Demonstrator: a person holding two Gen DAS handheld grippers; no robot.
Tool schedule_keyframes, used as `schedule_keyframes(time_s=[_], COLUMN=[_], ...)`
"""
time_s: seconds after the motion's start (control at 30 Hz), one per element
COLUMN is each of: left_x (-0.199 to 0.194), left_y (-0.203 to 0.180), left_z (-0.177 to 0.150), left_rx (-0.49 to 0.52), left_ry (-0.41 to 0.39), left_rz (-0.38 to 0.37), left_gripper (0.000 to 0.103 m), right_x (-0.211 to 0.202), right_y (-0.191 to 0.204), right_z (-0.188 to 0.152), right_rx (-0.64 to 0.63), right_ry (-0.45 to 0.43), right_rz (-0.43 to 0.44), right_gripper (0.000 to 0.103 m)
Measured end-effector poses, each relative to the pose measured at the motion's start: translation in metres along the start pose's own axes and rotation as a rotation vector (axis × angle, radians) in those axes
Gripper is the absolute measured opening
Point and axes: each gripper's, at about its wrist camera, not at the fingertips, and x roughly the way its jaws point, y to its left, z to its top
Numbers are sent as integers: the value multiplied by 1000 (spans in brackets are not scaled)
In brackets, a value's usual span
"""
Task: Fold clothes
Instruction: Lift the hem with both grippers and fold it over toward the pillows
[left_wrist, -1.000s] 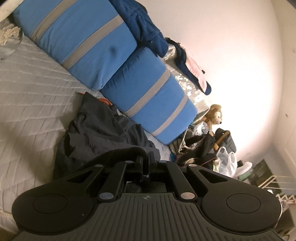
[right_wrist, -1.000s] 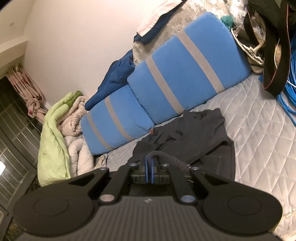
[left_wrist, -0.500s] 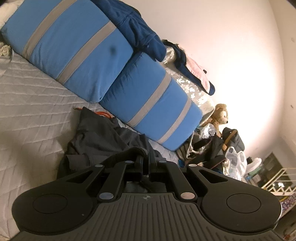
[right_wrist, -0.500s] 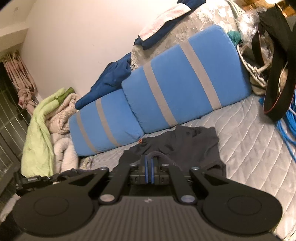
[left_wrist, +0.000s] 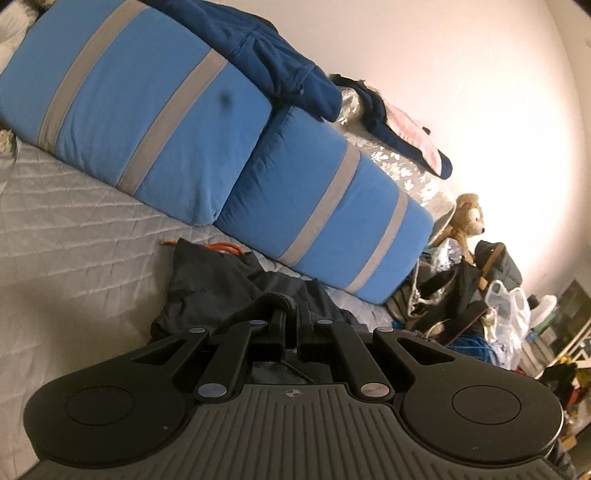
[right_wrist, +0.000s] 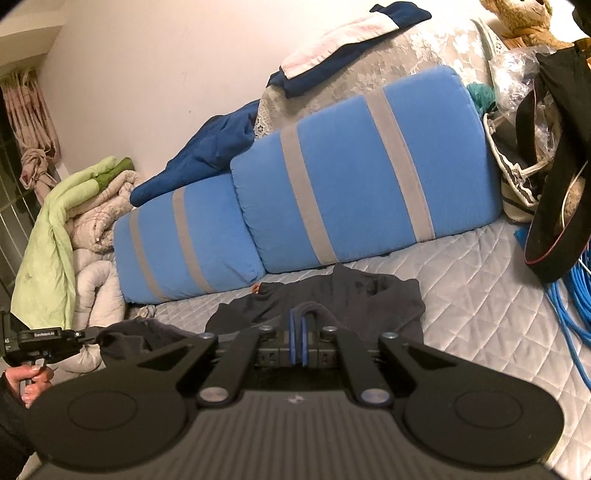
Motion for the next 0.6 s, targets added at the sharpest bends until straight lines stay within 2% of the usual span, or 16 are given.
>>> schedule_keyframes(time_s=[0.6], left_x=[39], left_y=[-2], left_z=[32], left_rx=[59], left_ry=[-17], left_rz=[51], left_gripper=[5], right_x=[52], right_y=[-11], right_z=[31], right_rx=[-19], right_ry=[-4], right_rz=[-36], right_gripper=[4])
